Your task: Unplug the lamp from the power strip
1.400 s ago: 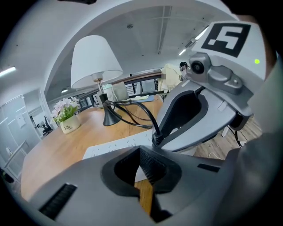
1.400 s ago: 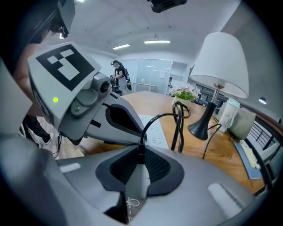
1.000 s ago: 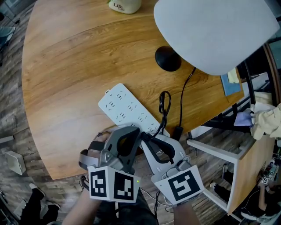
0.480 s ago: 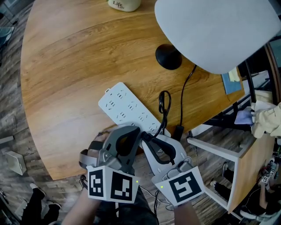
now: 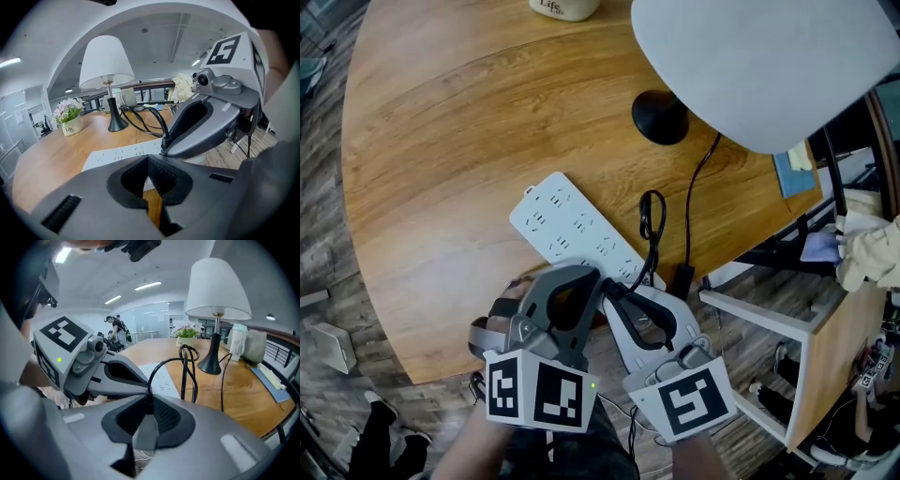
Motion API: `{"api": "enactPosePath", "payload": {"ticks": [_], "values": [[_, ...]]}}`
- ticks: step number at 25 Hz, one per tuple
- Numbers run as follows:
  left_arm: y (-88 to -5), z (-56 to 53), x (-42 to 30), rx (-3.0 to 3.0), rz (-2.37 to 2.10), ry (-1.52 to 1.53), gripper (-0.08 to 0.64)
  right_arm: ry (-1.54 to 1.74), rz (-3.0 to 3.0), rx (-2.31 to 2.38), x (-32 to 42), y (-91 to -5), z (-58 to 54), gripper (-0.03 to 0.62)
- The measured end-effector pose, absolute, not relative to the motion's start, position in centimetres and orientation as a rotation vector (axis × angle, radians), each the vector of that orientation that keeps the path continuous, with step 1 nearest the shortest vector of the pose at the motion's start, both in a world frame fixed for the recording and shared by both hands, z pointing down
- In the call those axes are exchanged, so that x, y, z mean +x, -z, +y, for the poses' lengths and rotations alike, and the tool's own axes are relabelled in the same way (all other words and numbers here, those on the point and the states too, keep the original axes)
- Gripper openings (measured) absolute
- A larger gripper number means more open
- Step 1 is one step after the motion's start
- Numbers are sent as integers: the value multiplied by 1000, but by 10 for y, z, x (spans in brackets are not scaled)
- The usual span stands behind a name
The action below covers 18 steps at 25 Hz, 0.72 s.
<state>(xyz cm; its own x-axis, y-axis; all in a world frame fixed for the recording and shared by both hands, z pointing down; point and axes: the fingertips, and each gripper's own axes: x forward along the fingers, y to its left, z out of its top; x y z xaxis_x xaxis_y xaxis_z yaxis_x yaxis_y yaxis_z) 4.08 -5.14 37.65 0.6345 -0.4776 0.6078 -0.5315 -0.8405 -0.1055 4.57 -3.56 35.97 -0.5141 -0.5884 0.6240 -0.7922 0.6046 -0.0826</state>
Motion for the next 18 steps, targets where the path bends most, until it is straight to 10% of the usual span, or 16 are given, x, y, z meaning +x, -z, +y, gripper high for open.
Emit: {"api": "enactPosePath", "payload": {"ticks": [18], "values": [[-376,-52,41,2750,-853,-977,-6,-318,-2209,1050,41,-356,-33,64]]}}
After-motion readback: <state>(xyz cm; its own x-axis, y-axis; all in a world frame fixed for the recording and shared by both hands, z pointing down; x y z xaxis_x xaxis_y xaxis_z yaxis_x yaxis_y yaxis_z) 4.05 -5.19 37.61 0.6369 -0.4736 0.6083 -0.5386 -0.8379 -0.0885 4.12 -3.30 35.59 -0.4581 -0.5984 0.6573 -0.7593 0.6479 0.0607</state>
